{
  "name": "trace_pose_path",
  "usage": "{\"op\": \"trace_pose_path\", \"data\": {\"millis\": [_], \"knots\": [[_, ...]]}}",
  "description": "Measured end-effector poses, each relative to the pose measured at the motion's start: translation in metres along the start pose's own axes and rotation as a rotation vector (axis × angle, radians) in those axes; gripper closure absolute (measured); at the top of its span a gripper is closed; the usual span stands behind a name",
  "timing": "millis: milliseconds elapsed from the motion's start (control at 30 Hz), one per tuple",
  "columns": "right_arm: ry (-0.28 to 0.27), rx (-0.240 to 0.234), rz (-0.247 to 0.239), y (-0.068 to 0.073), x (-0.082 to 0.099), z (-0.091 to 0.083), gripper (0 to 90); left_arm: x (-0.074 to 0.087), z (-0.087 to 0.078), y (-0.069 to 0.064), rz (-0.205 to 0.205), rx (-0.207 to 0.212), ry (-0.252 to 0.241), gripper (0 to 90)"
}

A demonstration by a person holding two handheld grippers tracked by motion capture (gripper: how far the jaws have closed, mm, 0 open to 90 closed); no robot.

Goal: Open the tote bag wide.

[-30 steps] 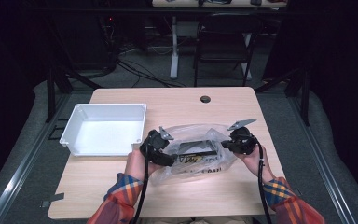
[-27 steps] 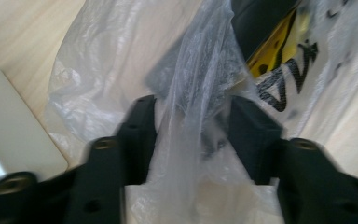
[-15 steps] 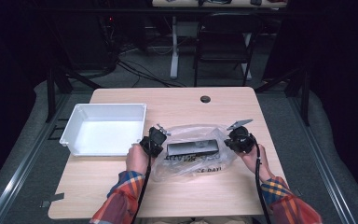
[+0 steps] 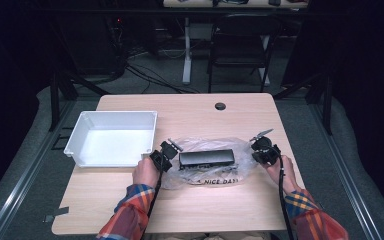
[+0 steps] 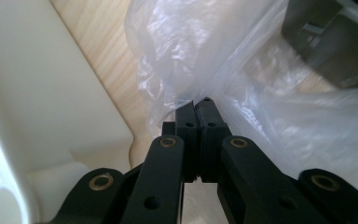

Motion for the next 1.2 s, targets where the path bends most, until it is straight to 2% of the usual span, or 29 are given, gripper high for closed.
{"op": "trace_pose_path", "data": {"millis": [133, 200, 267, 300, 333, 400, 500, 533, 600, 633, 733, 867, 900, 1000, 1100, 1133, 1200], "knots": [[0.025, 0.03, 0.013, -0.012, 0.007, -0.003, 90.0, 0.005, -0.003, 0.003, -0.001, -0.012, 0.015, 89.6], [0.011, 0.039, 0.026, -0.015, 0.007, -0.003, 90.0, 0.006, -0.003, 0.005, -0.001, -0.016, 0.01, 89.6], [0.028, 0.032, 0.026, -0.017, 0.009, -0.004, 90.0, 0.005, -0.004, 0.005, -0.009, -0.012, 0.002, 89.4], [0.032, 0.012, 0.014, -0.015, 0.009, -0.005, 90.0, 0.004, -0.005, 0.005, -0.019, -0.008, -0.008, 88.6], [0.03, 0.008, 0.018, -0.015, 0.009, -0.007, 88.7, 0.003, -0.006, 0.006, -0.031, -0.005, -0.026, 85.1], [0.015, -0.031, 0.018, -0.013, 0.006, -0.014, 80.6, 0.0, -0.012, 0.008, -0.048, 0.014, -0.047, 80.0], [-0.015, -0.086, 0.035, -0.013, 0.001, -0.032, 70.0, -0.004, -0.025, 0.012, -0.092, 0.032, -0.11, 74.5], [-0.026, -0.118, 0.043, -0.013, -0.001, -0.04, 64.4, -0.004, -0.027, 0.013, -0.099, 0.035, -0.117, 70.4], [-0.047, -0.158, 0.05, -0.012, -0.003, -0.052, 55.9, -0.005, -0.032, 0.015, -0.103, 0.043, -0.134, 68.0], [-0.058, -0.166, 0.053, -0.012, -0.004, -0.056, 53.0, -0.005, -0.034, 0.015, -0.123, 0.057, -0.149, 65.6], [-0.098, -0.217, 0.032, -0.005, -0.011, -0.075, 42.8, -0.007, -0.041, 0.016, -0.143, 0.071, -0.17, 60.7], [-0.161, -0.237, -0.006, 0.007, -0.023, -0.093, 32.6, -0.011, -0.051, 0.017, -0.16, 0.095, -0.209, 53.5], [-0.176, -0.23, -0.013, 0.011, -0.027, -0.095, 31.6, -0.012, -0.055, 0.017, -0.161, 0.101, -0.22, 52.1], [-0.189, -0.208, -0.042, 0.021, -0.033, -0.092, 26.6, -0.016, -0.066, 0.014, -0.174, 0.132, -0.258, 47.3], [-0.174, -0.193, -0.032, 0.023, -0.036, -0.077, 34.2, -0.02, -0.079, 0.007, -0.166, 0.163, -0.29, 42.8], [-0.176, -0.195, -0.02, 0.023, -0.036, -0.07, 39.9, -0.02, -0.081, 0.005, -0.157, 0.172, -0.294, 40.9], [-0.146, -0.209, -0.008, 0.024, -0.034, -0.057, 50.5, -0.02, -0.082, -0.005, -0.139, 0.229, -0.273, 34.5]]}}
Point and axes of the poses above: each handheld gripper's, and its own axes: z roughly forward along the jaws, x roughly out of its underside, y roughly to its left, the point moved 10 cm from there along z, roughly forward along the jaws, and after that the axes turned 4 degrees about z, right-handed, at the moved point
